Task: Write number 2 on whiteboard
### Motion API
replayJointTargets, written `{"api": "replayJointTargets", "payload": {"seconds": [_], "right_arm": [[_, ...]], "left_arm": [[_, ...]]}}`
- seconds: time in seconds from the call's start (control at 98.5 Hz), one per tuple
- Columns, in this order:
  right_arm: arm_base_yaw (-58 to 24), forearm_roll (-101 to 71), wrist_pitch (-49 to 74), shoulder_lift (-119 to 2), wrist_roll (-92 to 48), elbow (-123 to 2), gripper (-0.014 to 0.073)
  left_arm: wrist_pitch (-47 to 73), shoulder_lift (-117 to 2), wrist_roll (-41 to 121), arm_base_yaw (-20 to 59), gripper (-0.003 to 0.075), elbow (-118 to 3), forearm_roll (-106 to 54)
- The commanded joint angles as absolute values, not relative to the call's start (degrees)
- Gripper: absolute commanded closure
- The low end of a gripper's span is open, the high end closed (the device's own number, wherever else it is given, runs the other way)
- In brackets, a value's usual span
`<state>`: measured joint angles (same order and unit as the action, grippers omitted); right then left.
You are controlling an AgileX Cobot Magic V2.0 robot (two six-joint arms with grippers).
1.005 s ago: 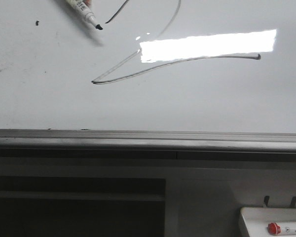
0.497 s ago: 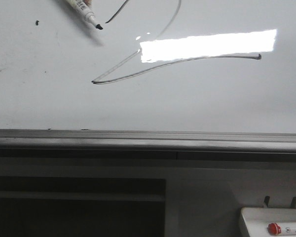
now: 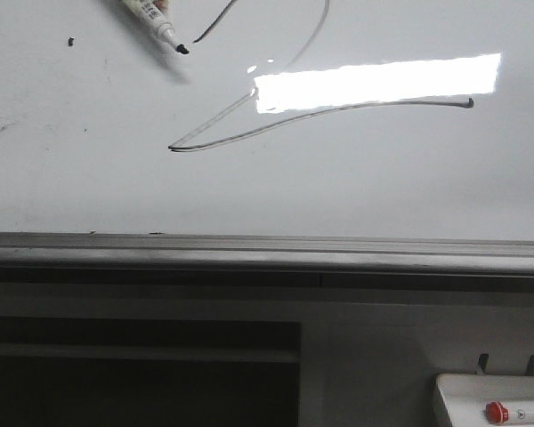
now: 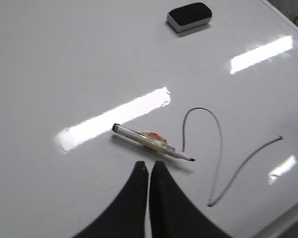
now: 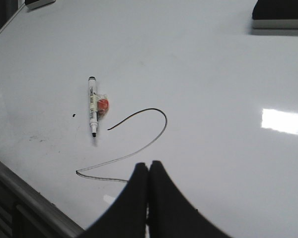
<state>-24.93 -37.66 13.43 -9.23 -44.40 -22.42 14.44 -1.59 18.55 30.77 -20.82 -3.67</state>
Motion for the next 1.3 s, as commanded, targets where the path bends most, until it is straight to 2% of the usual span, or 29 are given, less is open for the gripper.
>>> {"api": "replayJointTargets", "payload": {"seconds": [0.0, 0.091, 0.264, 0.396, 0.579, 0.792, 1.289], "right_arm": [[-24.58, -38.40, 9.32, -9.74, -44.25, -23.85, 0.0654], [-24.58, -38.40, 9.32, -9.74, -44.25, -23.85, 0.0654], [-24.58, -38.40, 9.32, -9.74, -44.25, -23.85, 0.0654], [-24.58, -38.40, 9.32, -9.74, -44.25, -23.85, 0.0654], [-24.58, -38.40, 9.32, -9.74, -44.25, -23.85, 0.0654], [-24.58, -38.40, 9.23, -9.74, -44.25, -23.85, 0.0654], [-24.58, -38.40, 9.13, -9.74, -44.25, -23.85, 0.0654]], "left_arm": [[-1.54, -2.34, 19.29, 28.26, 0.0741, -15.95, -3.46], [-11.14, -2.34, 13.48, 24.26, 0.0741, -7.70, -3.56], [-12.37, -2.34, 2.66, 17.46, 0.0741, 0.78, -3.56], [-5.67, -2.24, 2.34, 15.00, 0.0741, 0.53, -3.44], [4.37, 2.08, 2.34, 14.86, 0.0741, 0.64, -3.44], [15.29, 1.80, 2.34, 14.76, 0.0741, 0.64, -3.33], [15.14, 1.80, 2.34, 14.76, 0.0741, 0.64, -3.33]]}}
